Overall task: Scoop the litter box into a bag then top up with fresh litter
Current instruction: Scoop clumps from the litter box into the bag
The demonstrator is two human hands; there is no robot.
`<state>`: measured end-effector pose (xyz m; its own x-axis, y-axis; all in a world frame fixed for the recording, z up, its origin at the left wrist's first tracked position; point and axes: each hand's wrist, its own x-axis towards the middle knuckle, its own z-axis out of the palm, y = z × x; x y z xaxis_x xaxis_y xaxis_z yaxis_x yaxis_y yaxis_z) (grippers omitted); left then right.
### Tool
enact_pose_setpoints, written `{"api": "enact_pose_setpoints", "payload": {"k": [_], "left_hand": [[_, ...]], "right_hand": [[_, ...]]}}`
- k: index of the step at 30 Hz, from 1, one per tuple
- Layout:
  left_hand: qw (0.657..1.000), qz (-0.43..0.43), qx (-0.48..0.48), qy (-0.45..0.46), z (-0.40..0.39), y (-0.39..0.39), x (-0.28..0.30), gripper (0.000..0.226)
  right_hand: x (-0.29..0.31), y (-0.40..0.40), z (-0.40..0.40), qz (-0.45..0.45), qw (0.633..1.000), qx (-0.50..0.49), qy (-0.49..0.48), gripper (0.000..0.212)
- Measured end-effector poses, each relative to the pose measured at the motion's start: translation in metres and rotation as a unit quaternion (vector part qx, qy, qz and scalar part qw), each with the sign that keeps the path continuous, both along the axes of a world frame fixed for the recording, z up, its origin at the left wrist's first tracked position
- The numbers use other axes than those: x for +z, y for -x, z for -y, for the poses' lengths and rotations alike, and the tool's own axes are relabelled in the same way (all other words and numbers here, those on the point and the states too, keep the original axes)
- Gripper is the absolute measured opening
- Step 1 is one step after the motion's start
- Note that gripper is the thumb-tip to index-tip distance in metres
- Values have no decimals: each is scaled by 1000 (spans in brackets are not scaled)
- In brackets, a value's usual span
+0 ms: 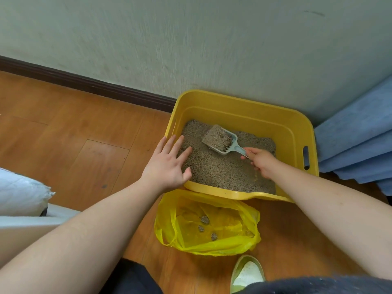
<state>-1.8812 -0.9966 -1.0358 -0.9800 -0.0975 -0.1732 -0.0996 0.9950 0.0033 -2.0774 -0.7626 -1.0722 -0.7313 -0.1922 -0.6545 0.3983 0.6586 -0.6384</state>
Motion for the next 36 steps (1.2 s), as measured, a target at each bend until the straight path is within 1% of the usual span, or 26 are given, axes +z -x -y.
{"api": "enact_pose_setpoints", "payload": {"k": [8,15,27,36], "left_hand": [[1000,-1,-1,6,0,1,-2,78],[1000,11,0,15,0,0,0,83],[1000,19,2,18,-1,0,1,88],[1000,3,6,15,2,0,-4,85]], "right_hand": [[25,-16,-49,-46,998,47,-7,30],[38,-25,-77,-66,997,35,6,30],[56,-38,-77,-49,998,-5,47,29],[57,-37,-86,-68,997,35,17,28]]}}
